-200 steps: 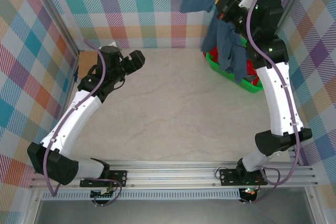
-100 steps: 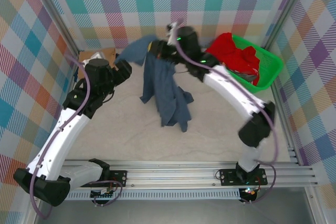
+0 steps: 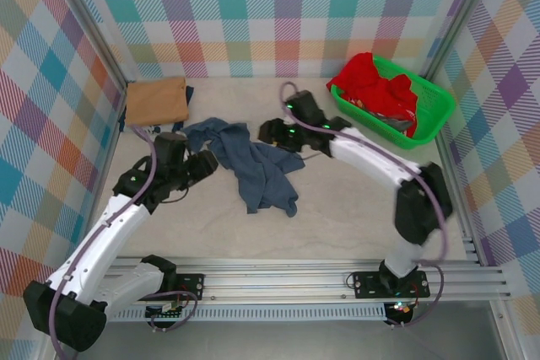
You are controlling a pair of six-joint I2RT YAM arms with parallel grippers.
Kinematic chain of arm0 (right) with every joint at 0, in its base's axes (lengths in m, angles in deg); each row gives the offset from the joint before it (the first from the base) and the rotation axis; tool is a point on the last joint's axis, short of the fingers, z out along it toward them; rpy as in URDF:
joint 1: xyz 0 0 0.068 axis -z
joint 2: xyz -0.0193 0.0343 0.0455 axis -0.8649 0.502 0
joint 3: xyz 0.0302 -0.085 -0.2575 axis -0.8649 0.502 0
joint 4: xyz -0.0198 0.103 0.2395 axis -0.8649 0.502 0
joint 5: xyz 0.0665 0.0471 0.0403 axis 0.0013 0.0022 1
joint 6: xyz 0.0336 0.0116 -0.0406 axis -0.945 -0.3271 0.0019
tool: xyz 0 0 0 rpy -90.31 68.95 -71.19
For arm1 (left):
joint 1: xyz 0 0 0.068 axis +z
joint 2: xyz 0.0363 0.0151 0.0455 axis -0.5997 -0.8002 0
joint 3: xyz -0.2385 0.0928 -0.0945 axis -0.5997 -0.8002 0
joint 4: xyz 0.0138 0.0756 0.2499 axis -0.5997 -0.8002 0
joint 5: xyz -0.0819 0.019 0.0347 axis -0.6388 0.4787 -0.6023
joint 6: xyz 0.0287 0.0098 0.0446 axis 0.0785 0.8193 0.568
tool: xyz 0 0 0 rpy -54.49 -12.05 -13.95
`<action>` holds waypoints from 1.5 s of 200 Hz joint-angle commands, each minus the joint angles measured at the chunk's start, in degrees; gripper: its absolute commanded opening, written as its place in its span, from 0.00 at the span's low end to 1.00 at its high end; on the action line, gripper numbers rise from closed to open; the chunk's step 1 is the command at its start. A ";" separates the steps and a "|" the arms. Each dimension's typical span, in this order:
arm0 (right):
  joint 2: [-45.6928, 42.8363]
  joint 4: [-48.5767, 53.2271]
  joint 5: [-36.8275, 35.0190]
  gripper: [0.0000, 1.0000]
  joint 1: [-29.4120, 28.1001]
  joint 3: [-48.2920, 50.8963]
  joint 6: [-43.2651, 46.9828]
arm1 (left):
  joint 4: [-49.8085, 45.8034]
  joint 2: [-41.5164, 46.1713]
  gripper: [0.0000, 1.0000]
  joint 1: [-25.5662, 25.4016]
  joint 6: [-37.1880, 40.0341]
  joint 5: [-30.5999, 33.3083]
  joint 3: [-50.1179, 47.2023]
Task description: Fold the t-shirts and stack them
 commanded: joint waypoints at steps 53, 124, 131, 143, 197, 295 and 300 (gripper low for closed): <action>-7.43 9.92 4.40 0.54 1.72 24.24 0.47 | 14.45 -18.97 0.66 -10.93 12.96 -7.33 -0.38; -5.45 3.39 10.15 0.59 1.62 28.88 -3.17 | 9.97 -37.13 0.55 -18.67 19.35 -0.30 7.73; -5.09 2.75 10.65 0.58 1.53 28.57 -3.91 | 10.31 -37.94 0.48 -18.63 19.61 -0.52 7.83; -4.68 2.02 11.24 0.57 1.37 28.13 -4.94 | 10.28 -39.40 0.32 -18.72 20.10 -1.00 8.47; -2.86 2.49 11.74 0.57 -0.48 25.11 -4.29 | 6.99 -37.41 0.00 -18.76 21.39 3.38 8.76; -0.25 8.60 -0.43 0.00 -3.78 13.05 0.61 | 1.45 -13.28 0.00 -15.17 15.56 8.97 13.20; -1.80 9.75 -2.26 0.00 -3.70 12.00 1.33 | 1.54 -12.13 0.00 -14.36 15.39 9.38 14.01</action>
